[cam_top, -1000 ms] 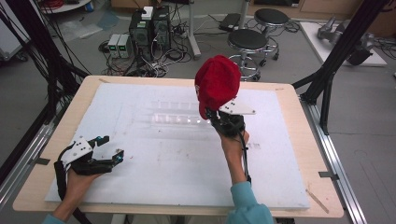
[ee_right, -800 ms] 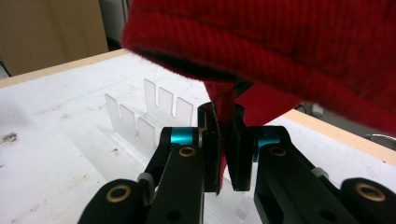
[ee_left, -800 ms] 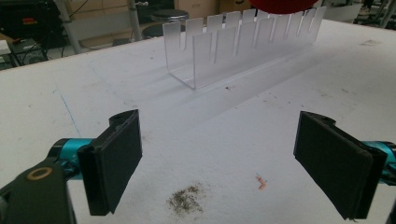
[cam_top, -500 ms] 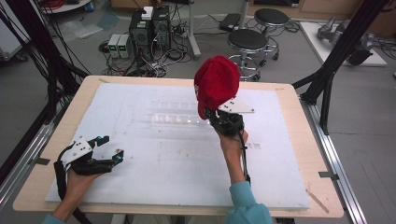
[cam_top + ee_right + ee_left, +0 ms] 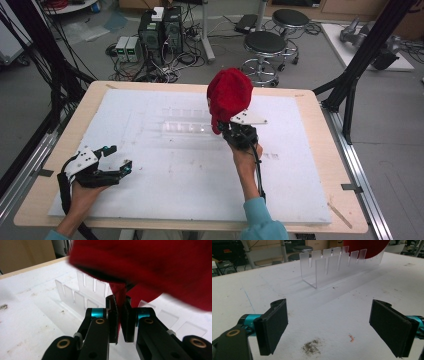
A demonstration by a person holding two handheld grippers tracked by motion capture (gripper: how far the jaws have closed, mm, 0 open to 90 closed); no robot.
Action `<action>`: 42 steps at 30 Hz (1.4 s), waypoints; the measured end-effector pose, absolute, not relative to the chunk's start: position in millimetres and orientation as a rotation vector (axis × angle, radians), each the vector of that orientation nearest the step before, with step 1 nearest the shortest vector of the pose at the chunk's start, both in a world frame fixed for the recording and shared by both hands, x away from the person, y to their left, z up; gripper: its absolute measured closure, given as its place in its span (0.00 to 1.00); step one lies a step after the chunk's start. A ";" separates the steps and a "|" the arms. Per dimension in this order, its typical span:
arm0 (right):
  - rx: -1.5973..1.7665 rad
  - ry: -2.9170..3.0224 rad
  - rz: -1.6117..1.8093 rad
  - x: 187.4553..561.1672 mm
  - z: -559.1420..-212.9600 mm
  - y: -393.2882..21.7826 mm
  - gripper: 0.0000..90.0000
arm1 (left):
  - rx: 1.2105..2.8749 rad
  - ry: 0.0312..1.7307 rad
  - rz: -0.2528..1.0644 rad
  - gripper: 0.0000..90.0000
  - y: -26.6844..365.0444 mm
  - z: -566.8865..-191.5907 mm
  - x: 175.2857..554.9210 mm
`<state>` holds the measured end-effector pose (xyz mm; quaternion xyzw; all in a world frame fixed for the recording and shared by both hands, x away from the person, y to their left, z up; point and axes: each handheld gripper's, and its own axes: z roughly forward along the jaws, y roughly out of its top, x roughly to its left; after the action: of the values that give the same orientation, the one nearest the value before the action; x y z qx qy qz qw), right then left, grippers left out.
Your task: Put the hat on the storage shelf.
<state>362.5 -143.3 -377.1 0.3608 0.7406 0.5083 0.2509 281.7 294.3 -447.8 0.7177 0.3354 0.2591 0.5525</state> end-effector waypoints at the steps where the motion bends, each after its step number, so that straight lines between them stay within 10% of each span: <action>1: 0.990 2.029 1.375 363.3 -379.5 -142.7 0.95 | 1.697 0.792 0.613 0.17 294.4 -447.8 281.7; 12: 1.000 2.021 1.398 364.9 -382.8 -142.8 0.93 | 1.690 0.807 0.610 0.17 294.9 -448.0 282.2; 22: 1.107 1.969 1.325 354.1 -378.3 -153.2 0.14 | 1.683 0.811 0.611 0.17 295.8 -448.1 282.2; 42: 0.932 1.772 1.472 251.3 -412.8 -246.5 0.11 | 1.618 0.820 0.664 0.17 297.2 -449.2 276.3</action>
<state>251.3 -246.5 -412.8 0.3550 0.6751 0.5607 0.3223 276.3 297.2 -449.2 0.6890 0.3491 0.2829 0.5687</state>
